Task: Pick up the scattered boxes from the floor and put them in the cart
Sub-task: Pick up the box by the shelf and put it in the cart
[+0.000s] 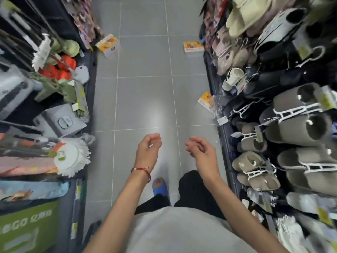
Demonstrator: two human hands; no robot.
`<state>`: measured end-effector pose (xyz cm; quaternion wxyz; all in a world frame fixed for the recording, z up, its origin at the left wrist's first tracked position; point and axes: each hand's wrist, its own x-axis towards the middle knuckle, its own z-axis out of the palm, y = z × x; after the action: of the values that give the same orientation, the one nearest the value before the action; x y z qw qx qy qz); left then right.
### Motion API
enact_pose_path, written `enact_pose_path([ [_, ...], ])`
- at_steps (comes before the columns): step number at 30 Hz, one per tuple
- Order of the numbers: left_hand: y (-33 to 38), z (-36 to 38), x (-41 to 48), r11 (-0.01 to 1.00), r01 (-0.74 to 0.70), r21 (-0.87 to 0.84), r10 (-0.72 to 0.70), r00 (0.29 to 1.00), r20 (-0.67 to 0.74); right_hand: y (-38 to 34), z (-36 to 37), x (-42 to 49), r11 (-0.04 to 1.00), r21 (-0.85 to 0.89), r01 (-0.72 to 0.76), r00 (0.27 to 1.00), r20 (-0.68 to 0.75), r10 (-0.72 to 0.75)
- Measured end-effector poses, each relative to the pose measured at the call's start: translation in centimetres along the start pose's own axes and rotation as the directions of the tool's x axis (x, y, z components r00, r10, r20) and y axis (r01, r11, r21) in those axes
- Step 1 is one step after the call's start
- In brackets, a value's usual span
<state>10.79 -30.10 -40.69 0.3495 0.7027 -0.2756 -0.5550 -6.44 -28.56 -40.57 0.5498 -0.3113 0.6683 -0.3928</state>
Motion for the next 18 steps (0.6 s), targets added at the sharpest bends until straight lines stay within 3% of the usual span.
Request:
enact_pose_path([
  [12, 11.9, 5.6, 18.0, 0.993, 0.012, 0.121, -0.026, 0.993, 0.113, -8.2, 5.4, 19.4, 0.981, 0.177, -0.072, 0.990, -0.110, 0.093],
  [18, 20.3, 10.7, 26.9, 0.982, -0.027, 0.185, -0.007, 0.984, 0.179, -14.5, 6.1, 29.1, 0.980, 0.169, -0.102, 0.988, -0.100, 0.121],
])
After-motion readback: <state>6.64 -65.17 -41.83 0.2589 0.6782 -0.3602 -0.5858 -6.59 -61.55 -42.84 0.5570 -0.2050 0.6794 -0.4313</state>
